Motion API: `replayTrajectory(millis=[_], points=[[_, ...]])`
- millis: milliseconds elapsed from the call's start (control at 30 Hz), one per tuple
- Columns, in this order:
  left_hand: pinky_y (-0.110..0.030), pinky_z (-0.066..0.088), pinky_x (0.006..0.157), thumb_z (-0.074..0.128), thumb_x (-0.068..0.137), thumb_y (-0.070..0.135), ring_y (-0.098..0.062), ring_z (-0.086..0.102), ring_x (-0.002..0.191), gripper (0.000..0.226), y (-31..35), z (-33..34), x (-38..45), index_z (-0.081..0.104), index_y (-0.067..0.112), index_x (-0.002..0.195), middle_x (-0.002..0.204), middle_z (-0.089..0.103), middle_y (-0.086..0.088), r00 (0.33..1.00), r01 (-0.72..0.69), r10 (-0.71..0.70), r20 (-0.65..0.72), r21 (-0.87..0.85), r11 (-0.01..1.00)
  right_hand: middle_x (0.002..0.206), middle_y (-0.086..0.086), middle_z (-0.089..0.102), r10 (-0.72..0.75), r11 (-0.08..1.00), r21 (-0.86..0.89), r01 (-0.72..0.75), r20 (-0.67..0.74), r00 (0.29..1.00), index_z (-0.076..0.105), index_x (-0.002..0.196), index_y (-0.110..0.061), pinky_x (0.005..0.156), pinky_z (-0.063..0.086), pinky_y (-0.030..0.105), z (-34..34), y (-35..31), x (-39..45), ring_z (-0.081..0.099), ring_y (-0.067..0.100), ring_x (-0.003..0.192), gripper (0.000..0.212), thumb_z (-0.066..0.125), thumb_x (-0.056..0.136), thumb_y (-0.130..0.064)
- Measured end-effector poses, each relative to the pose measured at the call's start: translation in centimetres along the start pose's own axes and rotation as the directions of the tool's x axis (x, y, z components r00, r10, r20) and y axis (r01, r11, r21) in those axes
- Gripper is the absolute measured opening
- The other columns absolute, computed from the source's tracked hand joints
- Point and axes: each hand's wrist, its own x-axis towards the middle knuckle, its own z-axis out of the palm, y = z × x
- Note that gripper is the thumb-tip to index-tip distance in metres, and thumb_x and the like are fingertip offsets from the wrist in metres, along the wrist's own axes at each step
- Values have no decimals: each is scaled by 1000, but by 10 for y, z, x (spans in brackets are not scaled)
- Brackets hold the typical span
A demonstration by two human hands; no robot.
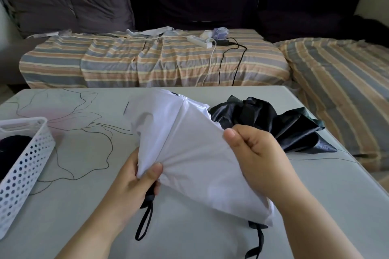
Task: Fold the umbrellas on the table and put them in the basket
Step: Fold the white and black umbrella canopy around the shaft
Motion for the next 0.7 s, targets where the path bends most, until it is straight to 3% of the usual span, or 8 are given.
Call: replayTrajectory(millis=[100, 167, 233, 300, 367, 533, 600, 700], points=[[-18, 33, 39, 67, 86, 33, -11, 42, 42, 21, 2, 0, -1, 52, 20, 92, 51, 50, -3, 1000, 0, -1, -26, -20, 1000, 50, -7, 37, 134, 990, -76, -119, 226, 965, 49, 66, -10, 45, 28, 21, -13, 1, 0, 33, 7, 46, 44, 65, 84, -47], [-21, 30, 40, 67, 86, 28, -14, 40, 43, 18, 2, -2, 1, 51, 19, 88, 51, 49, -4, 997, 23, -25, -76, -31, 999, 55, -10, 54, 281, 958, -111, -262, 531, 800, 64, 69, -22, 52, 39, 20, -20, -1, -3, 48, 6, 50, 31, 75, 75, -50], [-23, 31, 45, 61, 92, 22, -16, 42, 44, 11, -1, -8, 4, 52, 18, 87, 51, 49, -3, 987, 45, -50, -153, -33, 998, 70, -14, 66, 331, 943, -210, -257, 625, 707, 69, 72, -29, 71, 49, 24, -27, 5, -6, 62, 4, 65, 17, 77, 75, -45], [-25, 30, 47, 54, 95, 19, -17, 43, 46, 7, -2, -14, 6, 52, 19, 88, 50, 49, -3, 978, 61, -68, -195, -41, 997, 83, -17, 64, 320, 946, -219, -239, 515, 795, 69, 75, -26, 85, 48, 30, -32, 15, -5, 64, 3, 79, 25, 73, 74, -51], [-27, 29, 49, 53, 96, 19, -20, 42, 49, 8, -3, -18, 7, 51, 19, 88, 50, 50, -3, 976, 61, -67, -207, -37, 997, 91, -20, 59, 278, 958, -53, -281, 395, 875, 71, 79, -27, 87, 47, 32, -33, 20, -4, 62, 2, 87, 33, 72, 71, -60], [-26, 28, 48, 53, 95, 24, -18, 42, 49, 12, -2, -15, 9, 49, 18, 86, 54, 51, -5, 978, 53, -61, -200, -41, 998, 140, -5, 51, 65, 868, 391, -308, 524, 849, 60, 128, -21, 93, 52, 37, -24, 16, -9, 58, 17, 120, 54, 72, 76, -29], [-28, 27, 50, 54, 95, 25, -21, 40, 53, 13, -1, -17, 9, 49, 18, 85, 57, 51, -7, 976, 45, -59, -210, -71, 996, 134, -7, 55, 37, 856, 421, -300, 529, 848, 66, 113, -9, 76, 54, 28, -26, 10, -10, 66, 11, 97, 39, 72, 75, -4], [-29, 25, 51, 54, 94, 24, -22, 41, 54, 12, 1, -19, 8, 50, 21, 83, 54, 50, -7, 976, 55, -77, -206, -110, 992, 91, 2, 66, 95, 926, 297, -233, 414, 905, 58, 68, -7, 63, 46, 23, -33, 6, -9, 58, 10, 69, 15, 66, 72, 6]])
